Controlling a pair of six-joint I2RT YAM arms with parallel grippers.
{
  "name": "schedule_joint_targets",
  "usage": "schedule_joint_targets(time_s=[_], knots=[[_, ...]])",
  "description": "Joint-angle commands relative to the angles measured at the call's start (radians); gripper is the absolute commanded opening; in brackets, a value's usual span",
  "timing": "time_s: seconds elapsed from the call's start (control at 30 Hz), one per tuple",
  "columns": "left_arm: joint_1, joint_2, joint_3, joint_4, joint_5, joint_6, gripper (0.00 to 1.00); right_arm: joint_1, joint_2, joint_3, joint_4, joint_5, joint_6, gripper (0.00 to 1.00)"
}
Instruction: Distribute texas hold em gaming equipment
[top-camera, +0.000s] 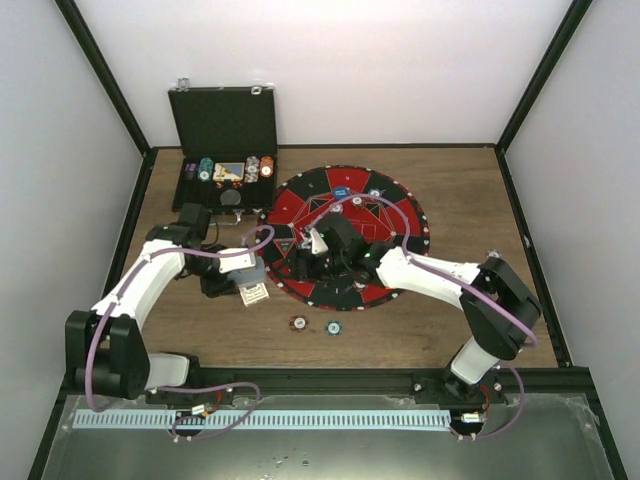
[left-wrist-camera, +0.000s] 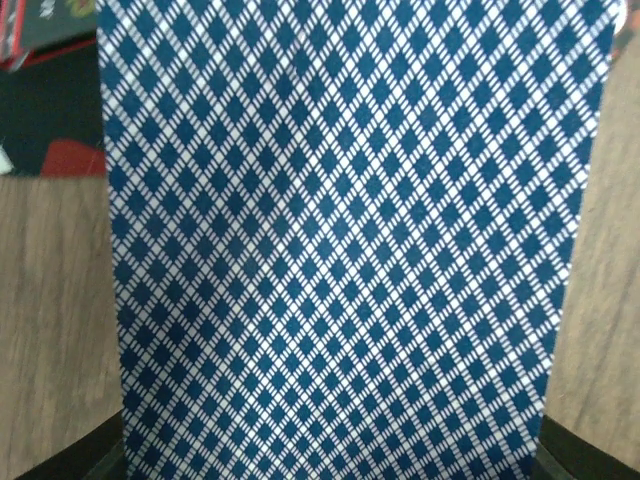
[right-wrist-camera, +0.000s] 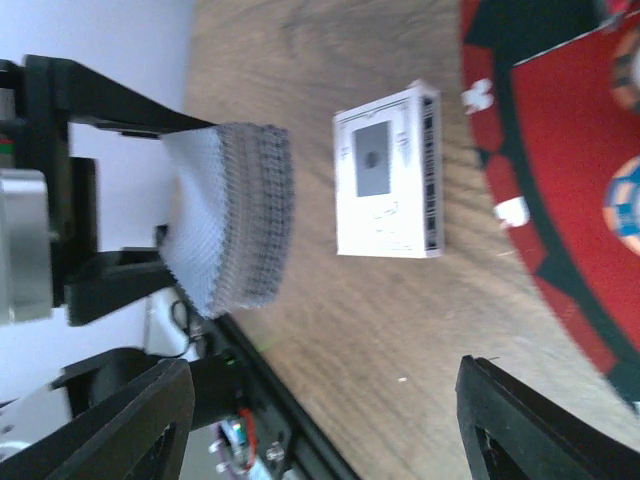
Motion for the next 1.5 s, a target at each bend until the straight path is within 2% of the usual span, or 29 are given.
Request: schedule_joint_targets(time_s=[0.0,0.27,0.77,0.93,1.1,1.23,1.47], knots=[[-0.060,-0.035,0.024,-0.064,0.081,-0.034,0.04,-0.008,-0.023,-0.042,0.260,-0.200,0.104,0.74],[-0.147,-0.090,0.040,-0.062,0.072,-0.079,0.04,-0.008,0.018,-0.039,0.336,-0.270,0.147,0.72],[-0.192,-0.111,0.047,-0.050,0.061,-0.094,0.04,-0.005,0.031,-0.039,0.272,-0.265,0.119,0.68],[-0.204,-0.114,0.057,-0.047,0.067,-0.100,0.04,0.012,0.078,-0.035,0.353,-0.309,0.162,0.63],[-0.216,-0.123,0.061,-0.039,0.068,-0.101,0.04,0.018,0.116,-0.065,0.549,-0.383,0.268,0.59],[-0.222,-0.127,0.066,-0.037,0.071,-0.102,0.04,0.021,0.140,-0.084,0.677,-0.423,0.340,0.51],[-0.230,-0.128,0.073,-0.029,0.074,-0.101,0.05,0.029,0.150,-0.092,0.715,-0.430,0.365,0.27]])
